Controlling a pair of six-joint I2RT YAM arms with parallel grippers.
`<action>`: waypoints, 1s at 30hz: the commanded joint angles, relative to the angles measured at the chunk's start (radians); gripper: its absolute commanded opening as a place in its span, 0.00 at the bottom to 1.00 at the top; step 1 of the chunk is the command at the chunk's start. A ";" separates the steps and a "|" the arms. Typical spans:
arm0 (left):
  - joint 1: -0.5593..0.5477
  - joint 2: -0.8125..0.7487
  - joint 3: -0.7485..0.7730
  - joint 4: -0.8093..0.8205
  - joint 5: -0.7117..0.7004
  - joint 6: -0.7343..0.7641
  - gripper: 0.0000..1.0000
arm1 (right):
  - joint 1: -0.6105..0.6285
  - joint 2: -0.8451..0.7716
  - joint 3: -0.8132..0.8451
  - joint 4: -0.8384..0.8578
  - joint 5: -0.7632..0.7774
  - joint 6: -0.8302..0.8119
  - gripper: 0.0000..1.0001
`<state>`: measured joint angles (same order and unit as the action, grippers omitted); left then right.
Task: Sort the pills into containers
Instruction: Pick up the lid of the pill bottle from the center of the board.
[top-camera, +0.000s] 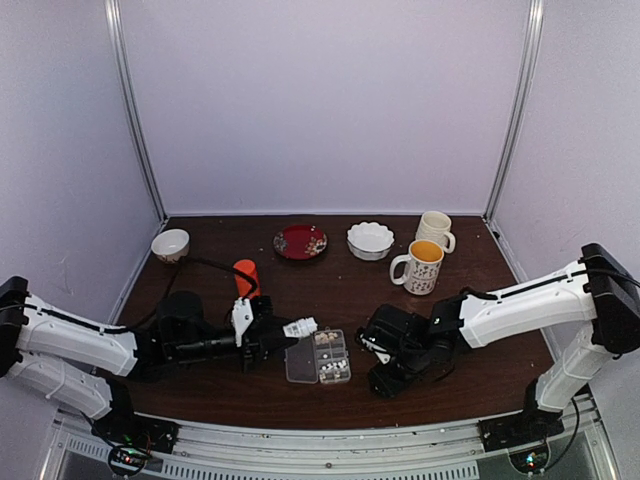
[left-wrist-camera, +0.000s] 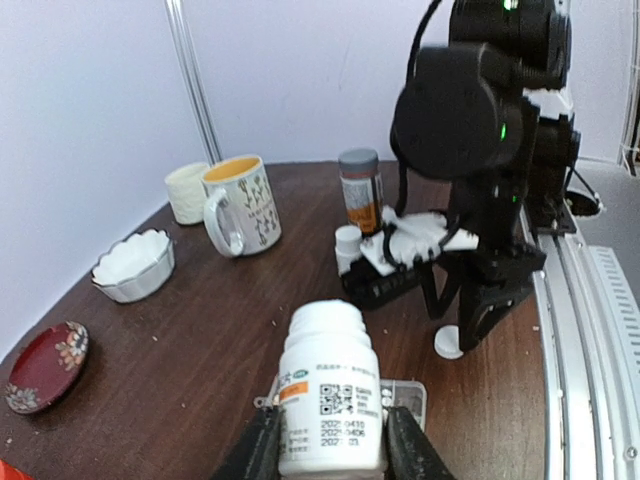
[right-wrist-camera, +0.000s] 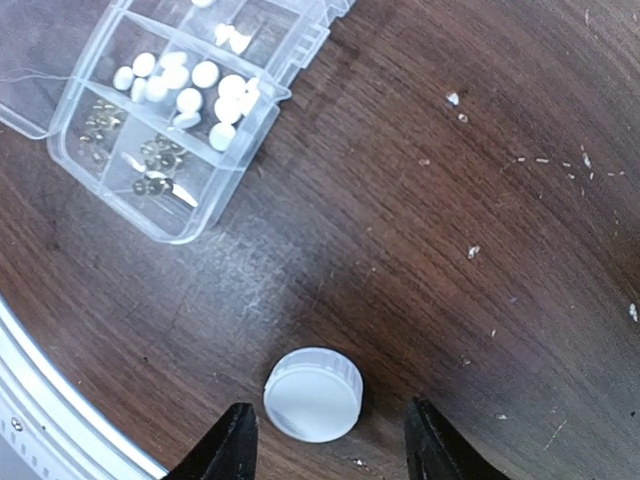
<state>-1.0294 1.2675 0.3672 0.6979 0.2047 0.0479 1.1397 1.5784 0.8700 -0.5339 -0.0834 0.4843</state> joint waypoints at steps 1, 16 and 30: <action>-0.001 -0.124 -0.043 0.148 -0.051 -0.037 0.00 | 0.014 0.045 0.045 -0.036 0.045 -0.005 0.51; 0.001 -0.649 -0.136 0.162 -0.095 -0.045 0.00 | 0.031 0.011 0.070 -0.061 0.097 0.004 0.23; 0.001 -0.576 -0.108 0.251 0.091 -0.163 0.00 | 0.028 -0.262 0.408 0.037 -0.036 -0.241 0.11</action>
<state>-1.0294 0.6453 0.2337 0.8711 0.2031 -0.0582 1.1667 1.3708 1.1378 -0.6018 -0.0101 0.3817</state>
